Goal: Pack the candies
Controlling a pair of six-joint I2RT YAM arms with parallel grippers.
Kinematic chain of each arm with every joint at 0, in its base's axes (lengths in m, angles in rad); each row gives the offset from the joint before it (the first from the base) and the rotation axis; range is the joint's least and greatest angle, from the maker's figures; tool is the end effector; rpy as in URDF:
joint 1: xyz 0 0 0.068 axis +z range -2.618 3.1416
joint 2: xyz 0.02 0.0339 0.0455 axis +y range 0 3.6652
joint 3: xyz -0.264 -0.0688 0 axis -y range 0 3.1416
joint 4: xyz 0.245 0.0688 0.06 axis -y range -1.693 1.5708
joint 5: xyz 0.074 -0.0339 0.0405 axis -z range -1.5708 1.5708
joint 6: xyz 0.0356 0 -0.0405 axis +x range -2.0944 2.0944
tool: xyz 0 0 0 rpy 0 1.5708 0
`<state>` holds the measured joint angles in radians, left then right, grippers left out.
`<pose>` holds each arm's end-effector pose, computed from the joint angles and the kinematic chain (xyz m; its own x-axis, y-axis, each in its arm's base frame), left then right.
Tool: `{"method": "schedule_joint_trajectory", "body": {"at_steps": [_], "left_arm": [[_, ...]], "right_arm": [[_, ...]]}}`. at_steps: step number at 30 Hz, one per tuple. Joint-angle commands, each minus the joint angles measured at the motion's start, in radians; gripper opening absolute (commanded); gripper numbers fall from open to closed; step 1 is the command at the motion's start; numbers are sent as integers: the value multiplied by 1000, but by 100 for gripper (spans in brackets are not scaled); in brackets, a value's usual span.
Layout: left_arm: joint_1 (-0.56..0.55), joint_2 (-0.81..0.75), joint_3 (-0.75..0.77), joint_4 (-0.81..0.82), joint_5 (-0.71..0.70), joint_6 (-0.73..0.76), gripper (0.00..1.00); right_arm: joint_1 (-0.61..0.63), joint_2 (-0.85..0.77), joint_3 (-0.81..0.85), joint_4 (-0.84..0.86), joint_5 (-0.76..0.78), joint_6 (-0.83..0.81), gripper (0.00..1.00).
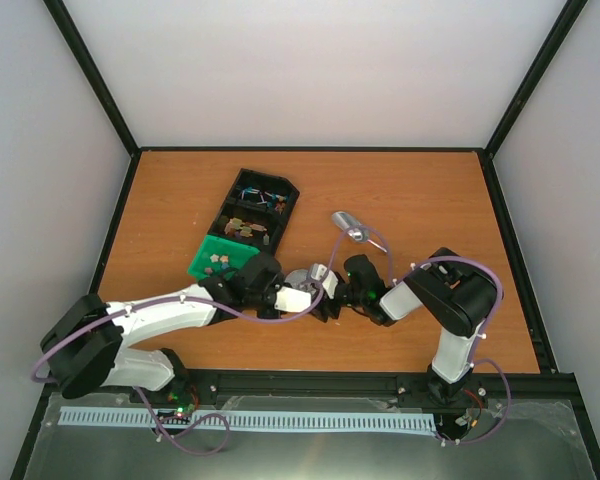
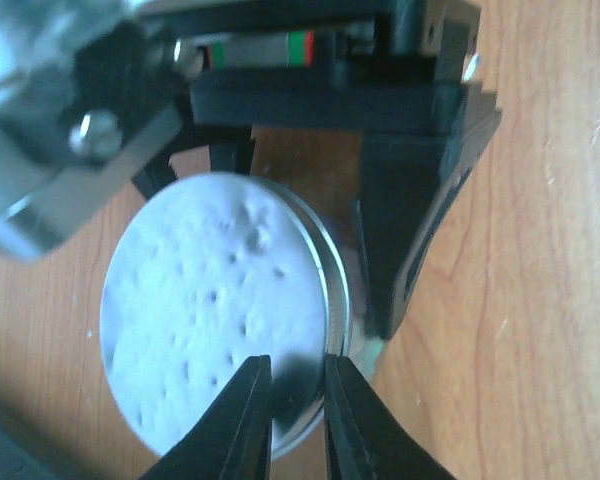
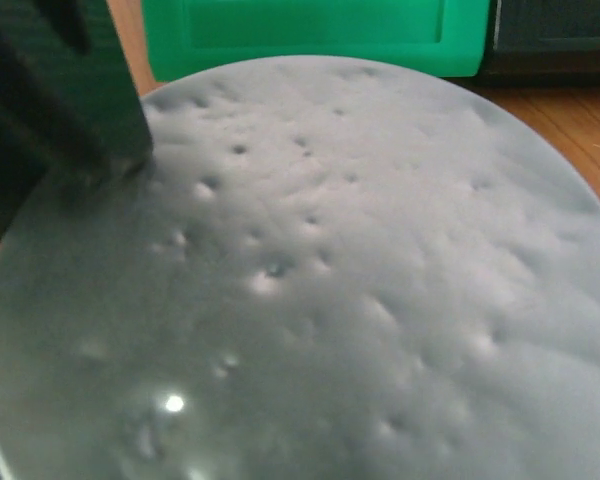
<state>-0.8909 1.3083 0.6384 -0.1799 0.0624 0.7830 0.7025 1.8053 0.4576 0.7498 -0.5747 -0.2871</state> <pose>0.1574 -0.1982 0.1811 0.2310 0.8341 -0.5009 0.9016 0.0100 0.4325 0.2011 0.1956 0.0861 -0.1614 -0.4480 -0.8793 -0.9707 0.2330 0.0594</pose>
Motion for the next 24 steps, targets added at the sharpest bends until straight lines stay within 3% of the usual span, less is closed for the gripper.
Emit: {"method": "schedule_joint_trajectory", "body": {"at_steps": [1,5,8,13,16,24], "left_arm": [[106,-6,-52,-38,-95,95,17],[149,-45,-58,-72,-61,121,17],[139,-105,6,-184,52,66,21],[-50,-173,47,-208,52,-34,29],[-127,-126,69,-154,5,-86,30],[-133,55,141,-63,-91,-73,30]], "right_arm": [[12,20,-23,-61,-59,-1,26],[12,19,-23,-62,-56,0,26],[12,20,-23,-61,-54,1,26],[12,29,-18,-61,-55,7,26],[12,27,-18,-61,-53,6,26],[12,23,-21,-61,-53,5,26]]}}
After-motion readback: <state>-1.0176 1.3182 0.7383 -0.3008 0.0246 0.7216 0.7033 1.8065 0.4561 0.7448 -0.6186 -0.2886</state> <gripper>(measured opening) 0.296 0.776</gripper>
